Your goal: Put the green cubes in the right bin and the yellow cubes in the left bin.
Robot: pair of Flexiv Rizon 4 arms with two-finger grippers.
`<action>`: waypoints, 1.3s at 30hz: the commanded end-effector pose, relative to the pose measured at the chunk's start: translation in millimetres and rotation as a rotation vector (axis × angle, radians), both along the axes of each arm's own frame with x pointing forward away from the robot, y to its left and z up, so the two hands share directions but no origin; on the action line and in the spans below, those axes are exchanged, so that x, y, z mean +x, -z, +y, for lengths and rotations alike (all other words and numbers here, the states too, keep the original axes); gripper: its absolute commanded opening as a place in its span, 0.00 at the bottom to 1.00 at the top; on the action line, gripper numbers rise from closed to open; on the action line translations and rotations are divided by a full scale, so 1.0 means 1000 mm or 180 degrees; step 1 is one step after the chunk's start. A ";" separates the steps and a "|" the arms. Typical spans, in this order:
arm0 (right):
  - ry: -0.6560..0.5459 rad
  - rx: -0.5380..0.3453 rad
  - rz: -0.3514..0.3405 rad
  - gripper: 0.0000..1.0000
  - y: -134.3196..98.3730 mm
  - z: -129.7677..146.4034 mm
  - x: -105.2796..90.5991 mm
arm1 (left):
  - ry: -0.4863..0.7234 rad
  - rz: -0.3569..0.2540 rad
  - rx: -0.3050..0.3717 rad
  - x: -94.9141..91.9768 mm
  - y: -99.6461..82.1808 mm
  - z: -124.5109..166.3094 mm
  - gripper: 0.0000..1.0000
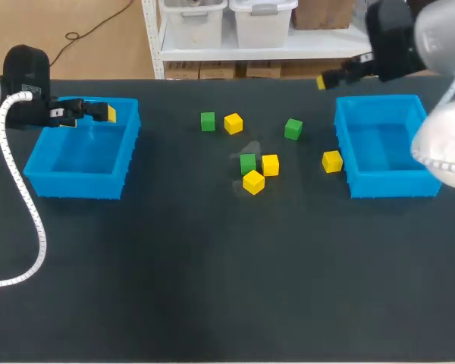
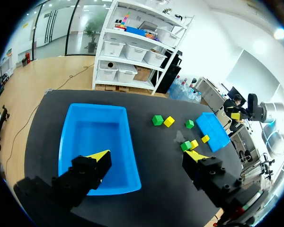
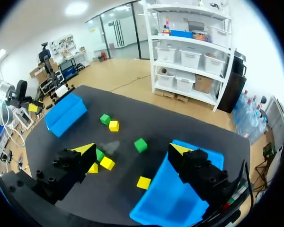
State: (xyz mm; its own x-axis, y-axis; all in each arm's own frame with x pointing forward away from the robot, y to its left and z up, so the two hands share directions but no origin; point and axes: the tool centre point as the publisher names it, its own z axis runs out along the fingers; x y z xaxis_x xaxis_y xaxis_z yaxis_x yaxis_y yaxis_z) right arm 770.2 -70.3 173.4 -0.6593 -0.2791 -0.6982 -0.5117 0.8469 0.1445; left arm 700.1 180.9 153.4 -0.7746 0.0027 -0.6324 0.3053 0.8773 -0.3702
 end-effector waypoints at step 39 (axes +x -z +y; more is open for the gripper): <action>0.0509 -0.1051 0.1082 1.00 0.123 0.141 -0.009 | 0.0027 -0.0026 -0.0040 0.000 0.002 0.003 1.00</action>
State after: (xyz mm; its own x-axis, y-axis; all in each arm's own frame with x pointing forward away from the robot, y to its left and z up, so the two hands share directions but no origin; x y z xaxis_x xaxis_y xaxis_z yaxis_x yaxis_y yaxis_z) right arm 764.7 65.6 51.1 -0.8842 -0.3286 -0.3319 -0.3571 0.9337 0.0270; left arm 700.1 180.9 153.3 -0.7746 0.0027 -0.6324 0.3053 0.8773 -0.3702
